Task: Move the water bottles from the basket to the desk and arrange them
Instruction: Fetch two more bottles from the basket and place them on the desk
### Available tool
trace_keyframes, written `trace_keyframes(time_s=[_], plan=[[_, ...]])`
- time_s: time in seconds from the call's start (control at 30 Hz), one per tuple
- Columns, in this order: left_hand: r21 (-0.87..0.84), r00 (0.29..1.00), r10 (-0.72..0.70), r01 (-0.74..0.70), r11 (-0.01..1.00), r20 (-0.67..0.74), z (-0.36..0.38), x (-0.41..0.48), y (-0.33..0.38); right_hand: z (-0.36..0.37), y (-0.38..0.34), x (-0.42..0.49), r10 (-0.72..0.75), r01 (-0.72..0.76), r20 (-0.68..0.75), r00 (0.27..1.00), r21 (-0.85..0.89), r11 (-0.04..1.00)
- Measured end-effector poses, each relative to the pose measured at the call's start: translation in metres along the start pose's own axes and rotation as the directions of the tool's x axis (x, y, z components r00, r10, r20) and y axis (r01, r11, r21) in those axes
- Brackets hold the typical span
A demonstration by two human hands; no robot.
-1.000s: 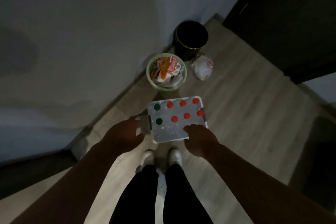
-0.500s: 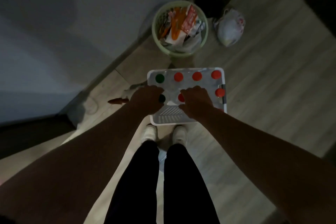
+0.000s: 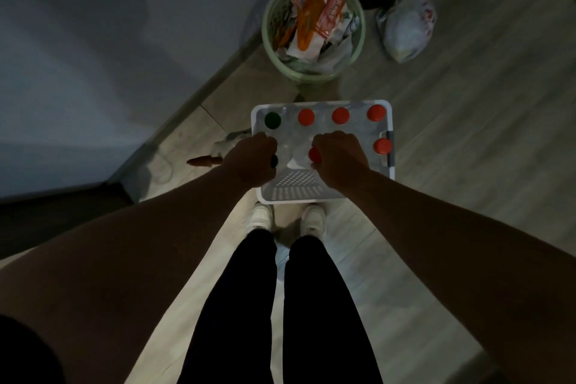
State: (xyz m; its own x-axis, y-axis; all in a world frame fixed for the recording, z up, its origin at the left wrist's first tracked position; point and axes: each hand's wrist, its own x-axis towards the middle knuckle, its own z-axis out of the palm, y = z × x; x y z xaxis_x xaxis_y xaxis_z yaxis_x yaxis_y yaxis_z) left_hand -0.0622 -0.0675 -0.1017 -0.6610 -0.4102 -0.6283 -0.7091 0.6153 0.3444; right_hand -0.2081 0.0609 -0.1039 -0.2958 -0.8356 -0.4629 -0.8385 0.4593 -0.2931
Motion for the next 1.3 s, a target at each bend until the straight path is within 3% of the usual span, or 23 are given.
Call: trace_keyframes(time_s=[0.13, 0.43, 0.5, 0.6, 0.7, 0.83, 0.9, 1.0, 1.13, 1.2, 1.3], plan=[[-0.080, 1.000, 0.004, -0.006, 0.997, -0.026, -0.013, -0.024, 0.001, -0.016, -0.004, -0.022, 0.002, 0.001, -0.035, 0.999, 0.084, 0.996], [-0.214, 0.967, -0.010, -0.046, 0.976, -0.253, -0.070, -0.100, 0.022, -0.095, -0.033, -0.071, 0.083, -0.086, 0.022, 0.996, 0.292, 0.952], [-0.180, 0.941, 0.041, -0.107, 0.978, -0.336, -0.087, -0.121, 0.027, -0.117, -0.046, -0.087, 0.109, -0.098, -0.014, 0.994, 0.341, 0.935], [-0.184, 0.847, 0.144, -0.271, 0.945, -0.512, -0.112, -0.155, 0.031, -0.150, -0.068, -0.115, 0.129, -0.067, -0.125, 0.984, 0.412, 0.909], [-0.332, 0.823, 0.071, -0.304, 0.893, -0.563, -0.147, -0.187, 0.037, -0.186, -0.091, -0.144, 0.163, -0.051, -0.169, 0.972, 0.528, 0.848], [-0.628, 0.862, -0.129, -0.247, 0.738, -0.490, -0.194, -0.230, 0.046, -0.231, -0.121, -0.178, 0.246, -0.046, -0.239, 0.939, 0.623, 0.781], [-0.575, 0.798, -0.109, -0.324, 0.751, -0.592, -0.213, -0.252, 0.050, -0.252, -0.139, -0.193, 0.267, -0.045, -0.249, 0.931, 0.647, 0.761], [-0.488, 0.664, -0.099, -0.432, 0.758, -0.741, -0.241, -0.284, 0.052, -0.282, -0.166, -0.214, 0.285, 0.044, -0.401, 0.870, 0.640, 0.767], [-0.390, 0.517, -0.049, -0.576, 0.718, -0.855, -0.279, -0.331, 0.058, -0.322, -0.200, -0.241, 0.308, 0.066, -0.425, 0.851, 0.668, 0.741], [-0.388, 0.480, -0.052, -0.635, 0.668, -0.876, -0.293, -0.353, 0.061, -0.339, -0.212, -0.252, 0.309, 0.092, -0.458, 0.834, 0.667, 0.739], [-0.457, 0.494, -0.120, -0.649, 0.608, -0.861, -0.307, -0.380, 0.064, -0.360, -0.230, -0.264, 0.247, 0.224, -0.540, 0.805, 0.662, 0.715]])
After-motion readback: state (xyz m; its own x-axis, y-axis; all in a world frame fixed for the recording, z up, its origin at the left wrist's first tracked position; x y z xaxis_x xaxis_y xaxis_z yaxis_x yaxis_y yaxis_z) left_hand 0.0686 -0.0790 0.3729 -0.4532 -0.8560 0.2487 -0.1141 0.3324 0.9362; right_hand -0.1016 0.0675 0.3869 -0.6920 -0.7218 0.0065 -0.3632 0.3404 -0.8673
